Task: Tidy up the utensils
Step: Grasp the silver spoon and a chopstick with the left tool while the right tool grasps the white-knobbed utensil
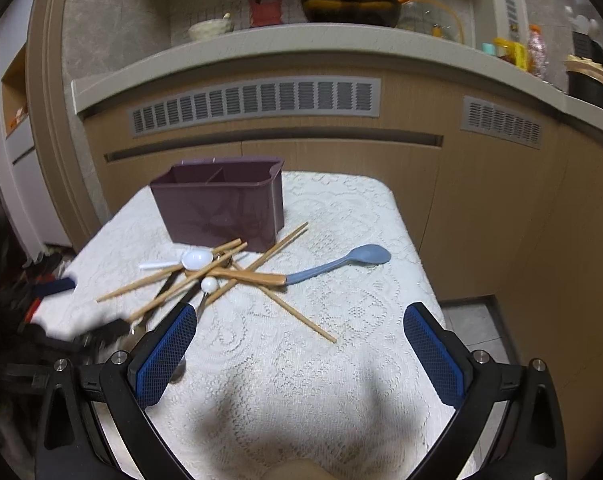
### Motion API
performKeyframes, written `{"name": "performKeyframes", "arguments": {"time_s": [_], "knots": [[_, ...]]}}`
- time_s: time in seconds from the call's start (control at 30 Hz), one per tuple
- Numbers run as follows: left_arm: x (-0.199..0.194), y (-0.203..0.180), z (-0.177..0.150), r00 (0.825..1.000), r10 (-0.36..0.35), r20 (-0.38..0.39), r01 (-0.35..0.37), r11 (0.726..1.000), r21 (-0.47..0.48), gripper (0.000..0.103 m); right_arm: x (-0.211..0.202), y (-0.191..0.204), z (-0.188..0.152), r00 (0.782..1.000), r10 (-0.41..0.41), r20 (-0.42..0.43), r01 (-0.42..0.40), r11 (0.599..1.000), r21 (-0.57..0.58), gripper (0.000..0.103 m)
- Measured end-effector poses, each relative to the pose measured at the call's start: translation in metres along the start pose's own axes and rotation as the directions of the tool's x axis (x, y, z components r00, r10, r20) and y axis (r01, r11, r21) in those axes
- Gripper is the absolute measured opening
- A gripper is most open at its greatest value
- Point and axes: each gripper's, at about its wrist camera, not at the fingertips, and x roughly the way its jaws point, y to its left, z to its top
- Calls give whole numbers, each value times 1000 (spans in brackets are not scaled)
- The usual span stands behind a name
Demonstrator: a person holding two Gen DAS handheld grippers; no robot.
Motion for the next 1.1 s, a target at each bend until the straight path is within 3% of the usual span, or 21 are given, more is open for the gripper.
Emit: {"name": "performKeyframes", "arguments": {"time_s": [0.07,0.17,0.23,0.37,0.47,0.67,0.77,0.93,1.1], "knots": [[10,6,9,998,-68,-3,68,998,0,103,11,6,-1,1000,17,-27,-18,999,-35,95],[14,22,23,995,-100,0,100,994,-46,103,32,19,2,994,71,-82,-77,995,-68,68],[9,35,26,999,-36,28,38,995,-88,103,52,33,6,981,143,-132,-153,986,-67,61],[1,63,15,994,93,51,-84,984,-159,103,86,61,15,957,218,-192,-237,968,-85,27],[-4,87,2,995,94,34,-85,973,-213,103,115,74,22,941,241,-237,-265,962,-71,25],[-13,101,-12,993,113,43,-104,978,-183,103,159,81,26,932,204,-300,-233,970,-64,25],[-5,96,-12,996,87,29,-81,982,-171,103,165,85,25,931,201,-305,-233,970,-73,25],[8,81,-11,999,41,-2,-41,990,-134,103,171,108,20,947,123,-296,-192,957,-218,25],[15,65,-6,1000,18,-13,-19,995,-98,103,166,96,23,935,153,-319,-220,958,-186,21]]}}
